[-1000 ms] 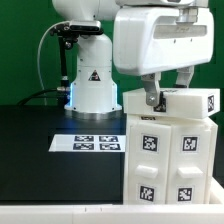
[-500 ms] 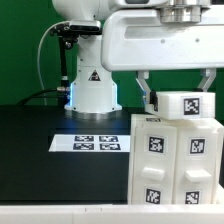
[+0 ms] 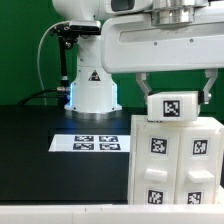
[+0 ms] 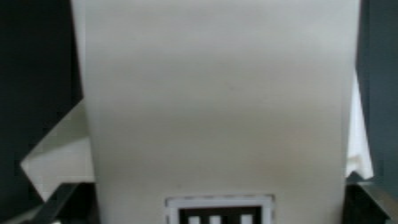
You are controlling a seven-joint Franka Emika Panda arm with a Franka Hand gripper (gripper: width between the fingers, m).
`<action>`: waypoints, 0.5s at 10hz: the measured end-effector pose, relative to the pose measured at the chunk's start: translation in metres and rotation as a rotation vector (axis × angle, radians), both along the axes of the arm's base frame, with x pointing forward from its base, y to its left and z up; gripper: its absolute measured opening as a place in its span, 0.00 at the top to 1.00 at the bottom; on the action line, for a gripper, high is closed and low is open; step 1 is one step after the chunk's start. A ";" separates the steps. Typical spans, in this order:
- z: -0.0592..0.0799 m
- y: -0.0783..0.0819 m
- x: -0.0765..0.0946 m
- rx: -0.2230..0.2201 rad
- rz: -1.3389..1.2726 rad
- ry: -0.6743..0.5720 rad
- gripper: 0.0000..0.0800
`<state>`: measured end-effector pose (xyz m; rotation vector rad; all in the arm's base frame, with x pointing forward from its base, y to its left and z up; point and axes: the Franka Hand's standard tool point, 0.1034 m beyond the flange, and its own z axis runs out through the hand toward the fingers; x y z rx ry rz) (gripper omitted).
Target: Assemble cabinet
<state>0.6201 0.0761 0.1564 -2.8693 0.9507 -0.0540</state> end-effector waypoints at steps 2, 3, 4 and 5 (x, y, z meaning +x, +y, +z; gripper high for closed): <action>0.000 0.002 0.006 0.055 -0.347 -0.023 0.30; 0.000 0.002 0.008 0.090 -0.433 -0.023 0.30; 0.001 0.002 0.008 0.097 -0.479 -0.017 0.30; 0.001 0.002 0.008 0.104 -0.524 -0.011 0.30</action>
Offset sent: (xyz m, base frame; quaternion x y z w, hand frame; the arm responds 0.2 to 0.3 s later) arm 0.0000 0.0000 0.0000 0.0000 0.0000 0.1938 0.9810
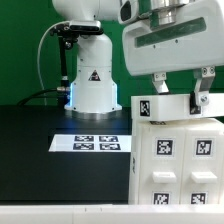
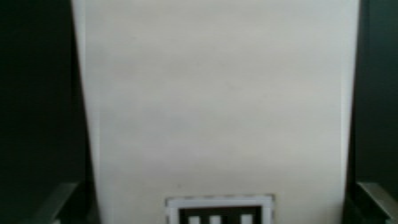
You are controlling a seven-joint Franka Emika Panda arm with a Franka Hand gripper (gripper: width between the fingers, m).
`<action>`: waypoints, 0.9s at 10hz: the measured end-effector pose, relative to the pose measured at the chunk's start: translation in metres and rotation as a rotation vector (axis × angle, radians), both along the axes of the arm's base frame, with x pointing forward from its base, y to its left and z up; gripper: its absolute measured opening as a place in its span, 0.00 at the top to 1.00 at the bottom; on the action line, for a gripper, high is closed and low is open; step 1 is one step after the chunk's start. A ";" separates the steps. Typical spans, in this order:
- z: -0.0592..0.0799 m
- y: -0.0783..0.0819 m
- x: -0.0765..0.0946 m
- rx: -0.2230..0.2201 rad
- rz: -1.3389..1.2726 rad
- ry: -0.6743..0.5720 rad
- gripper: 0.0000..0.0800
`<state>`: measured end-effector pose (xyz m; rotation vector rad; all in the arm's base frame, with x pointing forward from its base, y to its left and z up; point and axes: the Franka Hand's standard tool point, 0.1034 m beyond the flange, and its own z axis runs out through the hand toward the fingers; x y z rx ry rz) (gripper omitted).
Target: Assemble cabinet
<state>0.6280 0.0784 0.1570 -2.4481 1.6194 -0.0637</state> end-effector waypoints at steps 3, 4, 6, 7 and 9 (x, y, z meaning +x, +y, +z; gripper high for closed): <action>-0.001 -0.002 -0.001 0.071 -0.285 0.059 0.30; -0.002 0.001 0.001 0.117 -0.470 0.083 0.30; -0.002 0.003 0.004 0.167 -0.617 0.094 0.30; -0.002 0.003 0.004 0.167 -0.616 0.094 0.30; -0.002 0.004 0.004 0.164 -0.597 0.091 0.07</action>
Offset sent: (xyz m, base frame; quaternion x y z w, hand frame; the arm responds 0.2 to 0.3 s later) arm -0.0170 -0.0076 -0.0291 -0.0655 -0.0027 0.3753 0.9246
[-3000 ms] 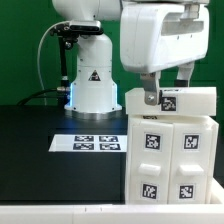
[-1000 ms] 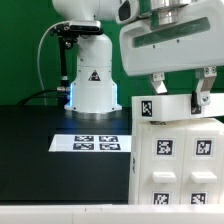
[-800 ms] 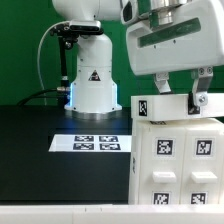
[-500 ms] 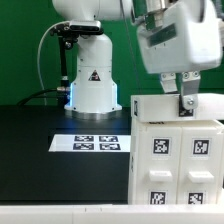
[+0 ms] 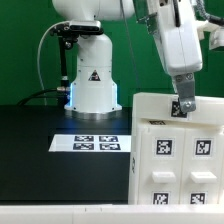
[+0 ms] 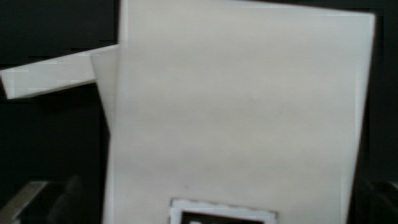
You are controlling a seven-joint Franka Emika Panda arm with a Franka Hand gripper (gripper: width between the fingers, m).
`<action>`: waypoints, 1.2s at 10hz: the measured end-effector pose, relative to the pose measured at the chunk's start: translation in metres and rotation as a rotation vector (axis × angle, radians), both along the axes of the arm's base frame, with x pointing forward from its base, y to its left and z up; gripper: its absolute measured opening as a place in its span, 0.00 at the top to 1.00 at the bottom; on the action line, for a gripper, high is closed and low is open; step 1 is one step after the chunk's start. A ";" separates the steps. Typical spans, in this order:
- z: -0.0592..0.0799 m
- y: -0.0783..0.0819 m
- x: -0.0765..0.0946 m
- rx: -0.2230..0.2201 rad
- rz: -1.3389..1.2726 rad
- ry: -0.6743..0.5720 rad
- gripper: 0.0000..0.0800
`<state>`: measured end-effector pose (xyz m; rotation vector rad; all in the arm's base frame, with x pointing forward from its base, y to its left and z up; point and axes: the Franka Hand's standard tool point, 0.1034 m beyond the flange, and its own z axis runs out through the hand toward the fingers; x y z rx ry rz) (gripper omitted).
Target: Assemble cabinet
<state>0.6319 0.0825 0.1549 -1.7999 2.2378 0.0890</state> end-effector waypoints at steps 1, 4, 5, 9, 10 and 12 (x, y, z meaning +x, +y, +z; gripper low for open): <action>0.006 0.002 -0.003 -0.001 0.096 0.011 0.07; 0.038 0.016 -0.005 -0.006 0.549 0.021 0.00; 0.037 0.015 -0.003 -0.017 0.617 -0.003 0.00; 0.038 0.014 -0.003 -0.105 1.114 -0.103 0.00; 0.039 0.017 -0.003 -0.130 1.300 -0.134 0.00; 0.038 0.016 -0.005 -0.138 1.448 -0.162 0.00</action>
Offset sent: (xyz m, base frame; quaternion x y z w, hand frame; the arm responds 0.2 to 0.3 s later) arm 0.0010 0.0278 0.0332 -0.1436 -0.0431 -0.4468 0.8820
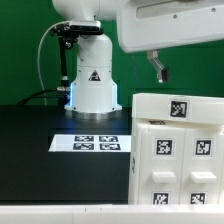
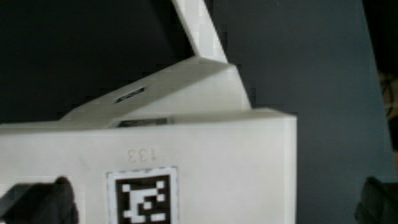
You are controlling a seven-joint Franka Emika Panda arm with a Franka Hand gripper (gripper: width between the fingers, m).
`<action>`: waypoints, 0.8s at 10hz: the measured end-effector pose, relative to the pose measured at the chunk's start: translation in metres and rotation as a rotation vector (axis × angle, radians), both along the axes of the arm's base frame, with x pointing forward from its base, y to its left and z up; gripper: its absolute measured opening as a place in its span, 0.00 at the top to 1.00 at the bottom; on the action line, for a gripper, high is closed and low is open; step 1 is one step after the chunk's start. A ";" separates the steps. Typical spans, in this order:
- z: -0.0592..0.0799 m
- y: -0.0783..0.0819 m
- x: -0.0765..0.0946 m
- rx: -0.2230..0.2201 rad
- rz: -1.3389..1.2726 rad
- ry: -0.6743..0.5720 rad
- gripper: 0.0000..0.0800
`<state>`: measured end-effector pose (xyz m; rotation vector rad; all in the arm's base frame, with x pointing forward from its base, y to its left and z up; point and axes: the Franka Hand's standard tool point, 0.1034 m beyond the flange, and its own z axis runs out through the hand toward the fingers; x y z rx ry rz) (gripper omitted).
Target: Assemble cabinet
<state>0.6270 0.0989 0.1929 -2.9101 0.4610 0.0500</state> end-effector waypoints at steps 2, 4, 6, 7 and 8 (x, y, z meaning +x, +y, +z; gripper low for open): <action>-0.001 -0.002 0.000 -0.004 0.143 -0.027 0.00; -0.005 -0.011 0.006 -0.073 0.584 -0.092 0.00; -0.005 -0.013 0.008 -0.076 0.701 -0.140 0.00; -0.006 -0.015 0.008 -0.082 0.786 -0.148 0.00; -0.007 -0.016 0.008 -0.083 0.842 -0.155 0.00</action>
Offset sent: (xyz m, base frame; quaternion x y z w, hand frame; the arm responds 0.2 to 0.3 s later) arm 0.0230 -0.0112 0.0015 -0.0804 0.0138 -0.5033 0.8603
